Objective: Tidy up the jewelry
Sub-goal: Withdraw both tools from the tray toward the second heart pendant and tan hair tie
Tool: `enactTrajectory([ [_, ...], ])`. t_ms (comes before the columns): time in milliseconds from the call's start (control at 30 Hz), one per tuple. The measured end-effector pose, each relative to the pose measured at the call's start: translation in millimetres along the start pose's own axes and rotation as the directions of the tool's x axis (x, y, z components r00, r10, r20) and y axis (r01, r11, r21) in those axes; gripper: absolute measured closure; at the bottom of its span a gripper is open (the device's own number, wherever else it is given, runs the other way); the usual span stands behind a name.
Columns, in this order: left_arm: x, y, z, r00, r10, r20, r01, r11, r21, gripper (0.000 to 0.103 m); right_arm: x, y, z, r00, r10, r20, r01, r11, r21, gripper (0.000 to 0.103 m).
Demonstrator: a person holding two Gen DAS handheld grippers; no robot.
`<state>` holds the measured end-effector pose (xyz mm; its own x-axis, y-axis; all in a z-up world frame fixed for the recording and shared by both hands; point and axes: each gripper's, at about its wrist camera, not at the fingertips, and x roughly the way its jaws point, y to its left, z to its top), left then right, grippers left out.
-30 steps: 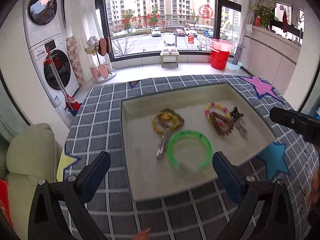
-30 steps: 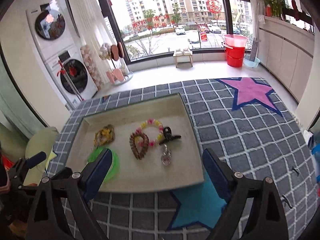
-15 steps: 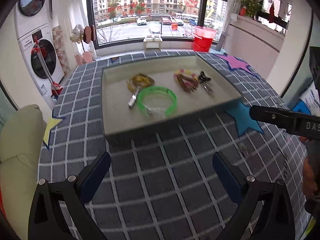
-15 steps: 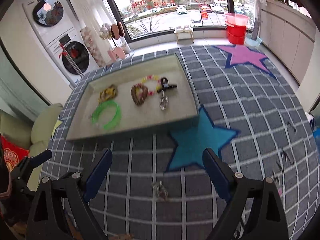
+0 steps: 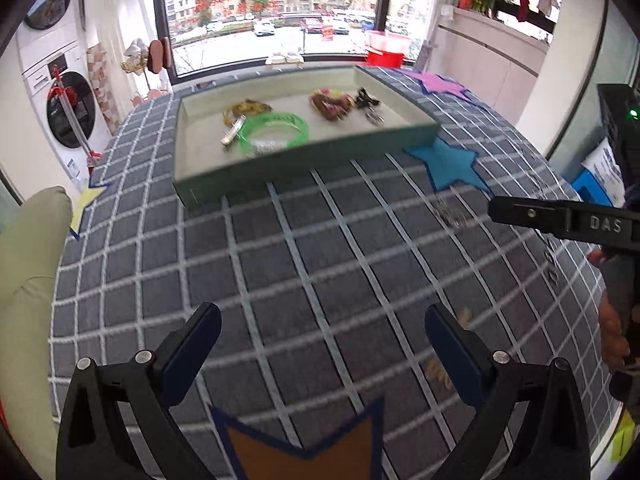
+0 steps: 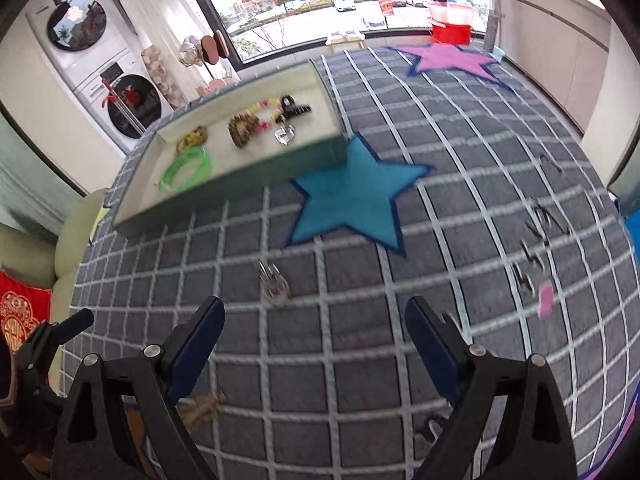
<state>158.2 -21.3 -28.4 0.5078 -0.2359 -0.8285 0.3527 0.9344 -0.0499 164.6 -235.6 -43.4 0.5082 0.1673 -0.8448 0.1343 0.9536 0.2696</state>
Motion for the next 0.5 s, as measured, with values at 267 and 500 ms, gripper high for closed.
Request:
enactTrajectory([
  [267,-2,-34,-13,0.999,-0.041,-0.001,0.041,0.994,0.106,0.000,3,-4,-10,1.000,-0.009,-0.012,0.009,1.000,-0.016,0.010],
  [500,5,-51,-13,0.998,-0.054,-0.010,0.055,0.991,0.122,0.000,4,9,-4,1.000,0.014,-0.009,-0.014,0.995,-0.097,0.010],
])
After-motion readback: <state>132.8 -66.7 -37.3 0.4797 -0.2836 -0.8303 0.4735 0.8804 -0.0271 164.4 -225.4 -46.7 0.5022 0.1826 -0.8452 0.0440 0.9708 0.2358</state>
